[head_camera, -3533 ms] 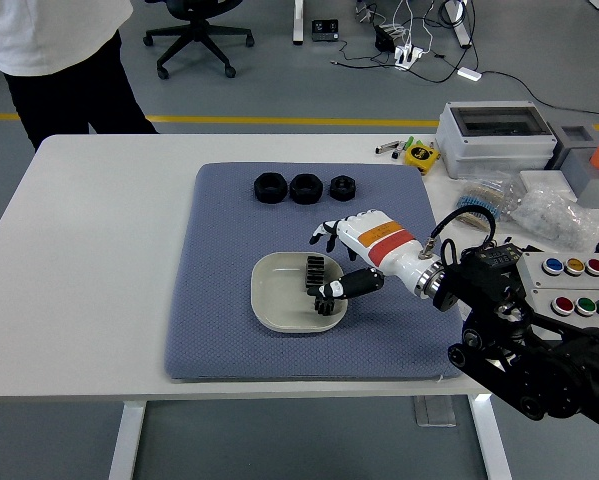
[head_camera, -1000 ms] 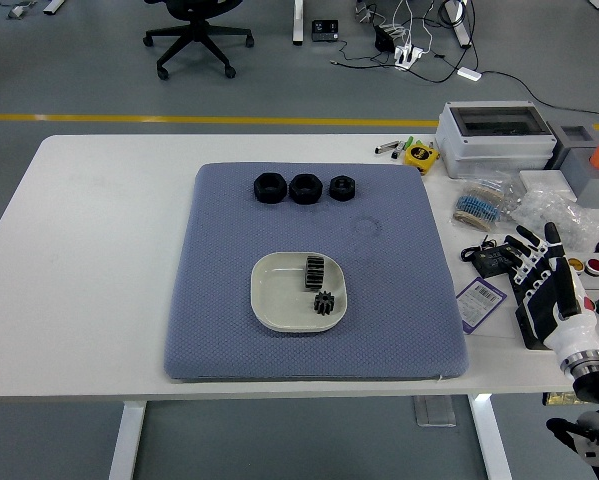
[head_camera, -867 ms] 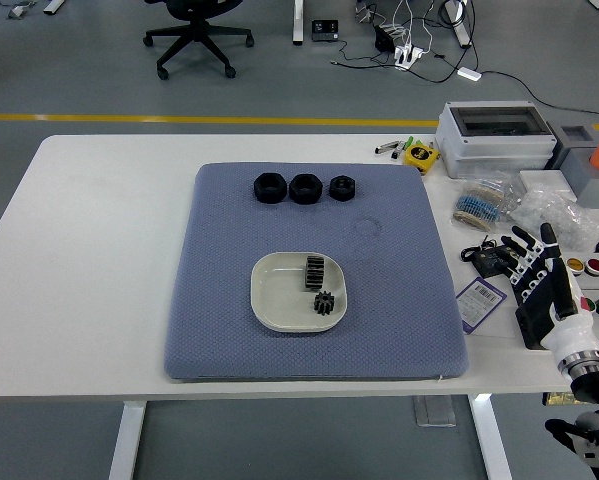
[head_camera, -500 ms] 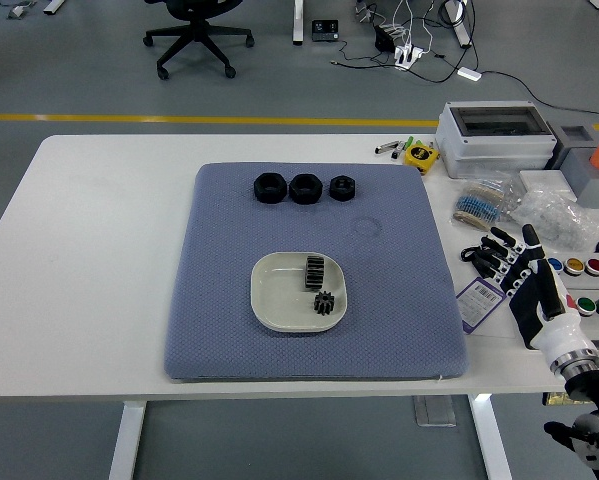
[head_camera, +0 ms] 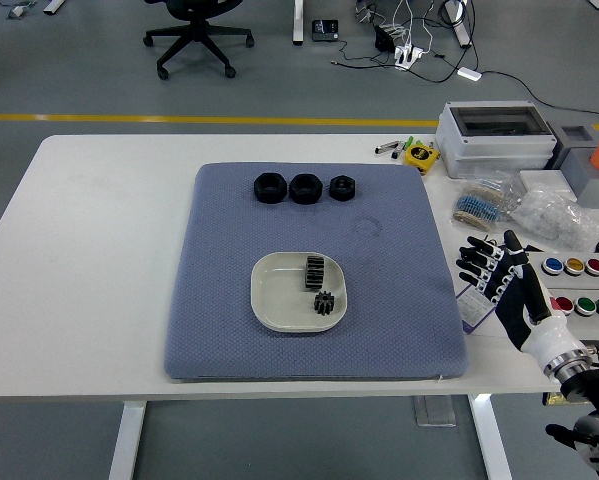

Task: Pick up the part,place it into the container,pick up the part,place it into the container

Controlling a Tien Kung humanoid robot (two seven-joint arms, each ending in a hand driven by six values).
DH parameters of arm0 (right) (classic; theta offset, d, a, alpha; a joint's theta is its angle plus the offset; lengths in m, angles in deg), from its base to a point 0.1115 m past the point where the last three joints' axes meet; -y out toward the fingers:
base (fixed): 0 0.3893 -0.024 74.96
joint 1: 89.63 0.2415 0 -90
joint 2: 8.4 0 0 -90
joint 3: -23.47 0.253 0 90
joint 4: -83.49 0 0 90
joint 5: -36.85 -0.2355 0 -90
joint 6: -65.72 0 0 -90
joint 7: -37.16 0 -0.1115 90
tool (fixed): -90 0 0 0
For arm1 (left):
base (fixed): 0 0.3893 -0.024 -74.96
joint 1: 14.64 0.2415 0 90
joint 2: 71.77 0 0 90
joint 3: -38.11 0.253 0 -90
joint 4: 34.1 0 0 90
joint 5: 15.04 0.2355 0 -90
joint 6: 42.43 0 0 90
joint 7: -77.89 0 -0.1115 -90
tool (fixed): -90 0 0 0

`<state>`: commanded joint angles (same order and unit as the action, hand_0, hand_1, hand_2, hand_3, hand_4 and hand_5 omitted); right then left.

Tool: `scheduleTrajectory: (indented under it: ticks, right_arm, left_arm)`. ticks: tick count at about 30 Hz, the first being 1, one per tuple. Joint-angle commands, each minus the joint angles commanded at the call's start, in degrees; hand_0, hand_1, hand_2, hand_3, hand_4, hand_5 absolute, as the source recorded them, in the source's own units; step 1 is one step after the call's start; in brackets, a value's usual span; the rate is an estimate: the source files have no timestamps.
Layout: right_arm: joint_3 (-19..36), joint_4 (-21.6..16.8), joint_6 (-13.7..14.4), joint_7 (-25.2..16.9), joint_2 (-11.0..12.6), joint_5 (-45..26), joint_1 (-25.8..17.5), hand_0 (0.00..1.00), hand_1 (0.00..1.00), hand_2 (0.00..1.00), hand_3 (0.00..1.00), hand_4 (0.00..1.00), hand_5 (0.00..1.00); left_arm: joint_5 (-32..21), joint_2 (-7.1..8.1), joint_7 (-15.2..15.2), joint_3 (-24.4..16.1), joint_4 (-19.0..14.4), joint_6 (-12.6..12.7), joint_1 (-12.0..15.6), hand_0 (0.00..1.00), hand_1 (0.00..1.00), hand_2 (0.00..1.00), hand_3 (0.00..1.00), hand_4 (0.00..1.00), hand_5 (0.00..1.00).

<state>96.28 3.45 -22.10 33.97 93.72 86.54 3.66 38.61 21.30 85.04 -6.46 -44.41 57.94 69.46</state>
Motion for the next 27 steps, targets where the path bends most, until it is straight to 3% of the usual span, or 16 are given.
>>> scheduleTrajectory:
  ticks: [13, 27]
  right_arm:
    - [-0.79, 0.26, 1.21, -0.44, 0.18, -0.55, 0.07, 0.901, 0.811, 0.817, 0.799, 0.998, 0.998]
    - [-0.99, 0.39, 1.87, -0.91, 0.11, -0.35, -0.39, 0.906, 0.814, 0.818, 0.796, 0.998, 0.998]
  left_arm:
    - [-1.24, 0.05, -0.19, 0.96, 0.00, -0.01, -0.07, 0.753, 0.704, 0.673, 0.588, 0.644, 0.618]
    - [1.93, 0.24, 0.45, -0.56, 0.00, -0.42, 0.65, 0.751, 0.704, 0.674, 0.585, 0.644, 0.618]
